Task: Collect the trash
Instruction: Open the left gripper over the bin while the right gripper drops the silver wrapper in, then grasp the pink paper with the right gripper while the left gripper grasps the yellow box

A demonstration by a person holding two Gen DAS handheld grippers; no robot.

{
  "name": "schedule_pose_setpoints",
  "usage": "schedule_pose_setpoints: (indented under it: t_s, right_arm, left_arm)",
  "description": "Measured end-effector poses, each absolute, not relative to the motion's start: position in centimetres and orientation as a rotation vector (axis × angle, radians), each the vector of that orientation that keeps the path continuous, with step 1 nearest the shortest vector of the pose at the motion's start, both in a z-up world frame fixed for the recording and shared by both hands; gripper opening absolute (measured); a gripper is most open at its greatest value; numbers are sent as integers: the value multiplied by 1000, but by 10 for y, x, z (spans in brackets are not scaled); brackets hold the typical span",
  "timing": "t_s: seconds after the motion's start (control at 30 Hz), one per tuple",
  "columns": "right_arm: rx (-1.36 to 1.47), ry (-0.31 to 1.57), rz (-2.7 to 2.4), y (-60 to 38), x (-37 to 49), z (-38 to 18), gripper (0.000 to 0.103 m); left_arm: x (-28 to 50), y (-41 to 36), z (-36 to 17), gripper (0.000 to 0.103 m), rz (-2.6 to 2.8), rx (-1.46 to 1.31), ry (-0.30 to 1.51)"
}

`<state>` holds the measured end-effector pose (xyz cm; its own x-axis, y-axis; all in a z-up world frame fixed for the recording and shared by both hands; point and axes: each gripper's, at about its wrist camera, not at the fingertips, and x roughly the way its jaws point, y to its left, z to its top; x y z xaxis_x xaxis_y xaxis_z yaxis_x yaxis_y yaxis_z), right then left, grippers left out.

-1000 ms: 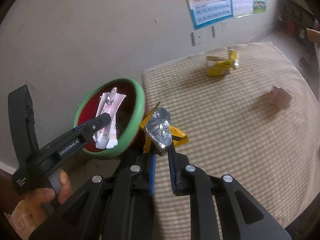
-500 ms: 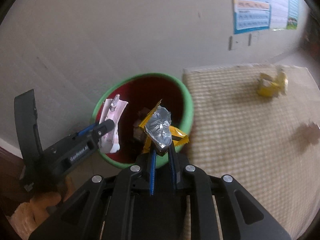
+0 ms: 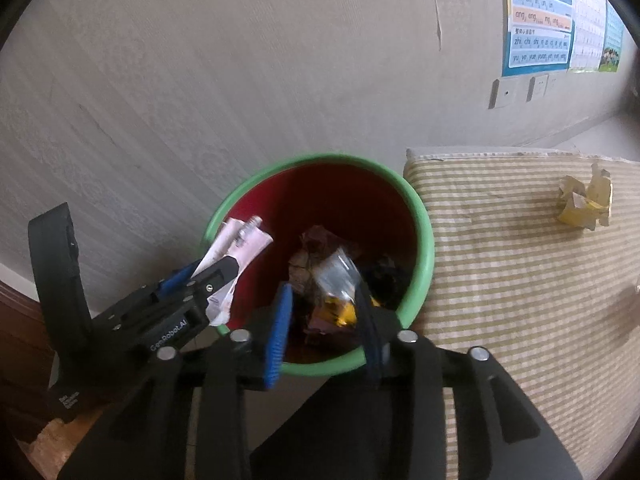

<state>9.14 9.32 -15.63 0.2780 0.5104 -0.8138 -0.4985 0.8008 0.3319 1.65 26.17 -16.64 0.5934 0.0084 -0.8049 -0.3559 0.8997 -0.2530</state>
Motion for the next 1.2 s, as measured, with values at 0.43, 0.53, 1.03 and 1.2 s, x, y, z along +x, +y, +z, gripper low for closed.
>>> schedule_pose_setpoints:
  t_s: [0.43, 0.53, 1.03, 1.2]
  right_arm:
    - [155, 1068, 267, -63, 125, -178, 54]
    - [217, 1046, 90, -125, 137, -184, 64]
    - [440, 1149, -146, -234, 200, -248, 75]
    - [472, 1126, -69, -243, 189, -244, 62]
  left_arm:
    - [19, 253, -171, 55, 220, -413, 935]
    - [20, 250, -169, 59, 224, -405, 933]
    - [60, 181, -152, 70, 95, -302, 931]
    - [98, 126, -144, 75, -45, -210, 915]
